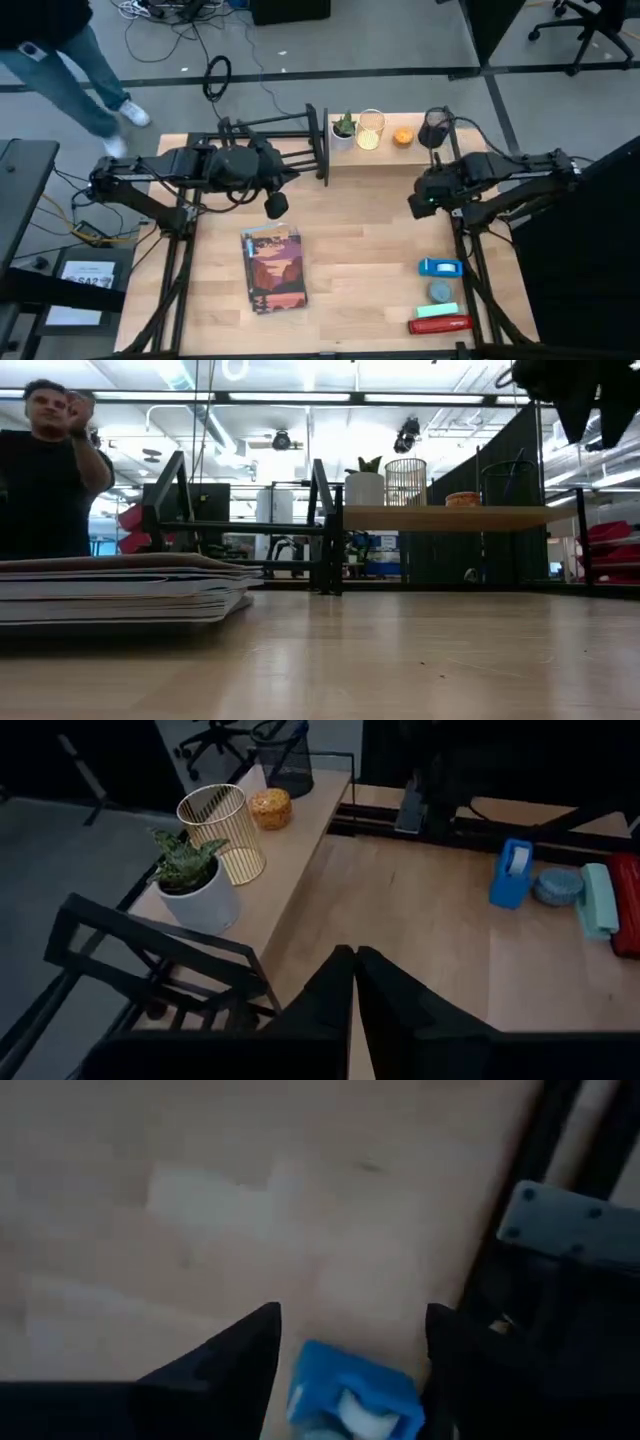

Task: Stock shelves
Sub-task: Remove the blue pen from the black pen organizer on the shelf

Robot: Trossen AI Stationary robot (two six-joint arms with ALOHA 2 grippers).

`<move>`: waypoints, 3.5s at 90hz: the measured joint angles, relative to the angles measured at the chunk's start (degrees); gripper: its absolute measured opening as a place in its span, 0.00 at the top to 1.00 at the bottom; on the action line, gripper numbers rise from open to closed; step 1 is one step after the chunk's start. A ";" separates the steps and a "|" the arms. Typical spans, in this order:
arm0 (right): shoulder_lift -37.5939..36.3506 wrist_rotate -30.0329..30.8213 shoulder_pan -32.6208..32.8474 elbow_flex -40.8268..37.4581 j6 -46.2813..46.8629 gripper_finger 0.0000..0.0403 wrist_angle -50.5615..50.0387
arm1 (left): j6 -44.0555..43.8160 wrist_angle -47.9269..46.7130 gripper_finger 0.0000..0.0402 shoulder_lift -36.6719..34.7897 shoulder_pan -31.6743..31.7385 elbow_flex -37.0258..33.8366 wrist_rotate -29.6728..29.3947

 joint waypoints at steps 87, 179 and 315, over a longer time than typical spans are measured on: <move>-11.53 34.29 -19.97 16.81 -12.21 0.55 0.06 | 0.41 0.02 1.00 0.00 0.00 0.00 0.02; -17.45 30.98 -30.14 5.27 -60.33 0.32 14.31 | 0.39 0.02 1.00 0.00 0.02 0.00 -0.02; -7.65 6.79 -53.97 -1.65 -54.75 0.71 22.70 | -1.51 0.02 1.00 0.02 0.02 0.00 -0.09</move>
